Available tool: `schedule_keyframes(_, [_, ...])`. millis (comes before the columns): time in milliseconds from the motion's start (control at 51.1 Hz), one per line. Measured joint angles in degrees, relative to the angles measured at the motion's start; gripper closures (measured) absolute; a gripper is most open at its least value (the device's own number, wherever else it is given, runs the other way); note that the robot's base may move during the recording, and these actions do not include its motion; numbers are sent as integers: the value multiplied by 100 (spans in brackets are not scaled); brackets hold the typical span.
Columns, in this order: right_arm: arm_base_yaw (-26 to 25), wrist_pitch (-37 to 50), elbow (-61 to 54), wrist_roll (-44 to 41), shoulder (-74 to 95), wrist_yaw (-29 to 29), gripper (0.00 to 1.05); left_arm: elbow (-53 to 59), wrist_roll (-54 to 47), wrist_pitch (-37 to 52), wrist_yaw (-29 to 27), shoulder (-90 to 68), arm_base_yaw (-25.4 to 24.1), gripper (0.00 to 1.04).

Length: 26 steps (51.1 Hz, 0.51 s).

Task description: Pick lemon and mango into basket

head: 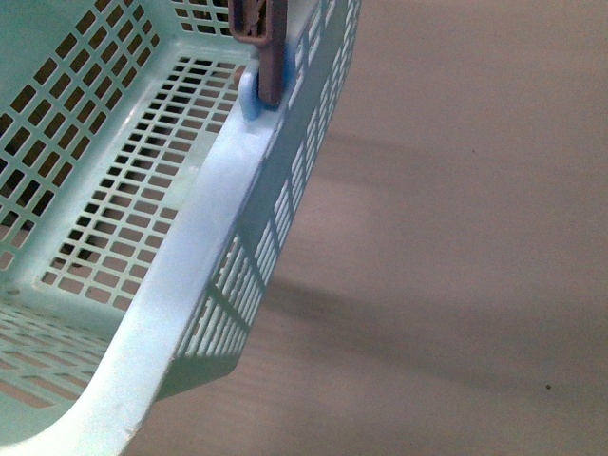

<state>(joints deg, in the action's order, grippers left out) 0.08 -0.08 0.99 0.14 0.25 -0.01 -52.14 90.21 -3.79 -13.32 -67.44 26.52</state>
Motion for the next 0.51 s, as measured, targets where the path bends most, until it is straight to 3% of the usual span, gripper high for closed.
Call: schedule_keyframes(509, [0, 0, 0, -2, 0, 2, 9, 0, -101, -11, -20, -17, 0, 98])
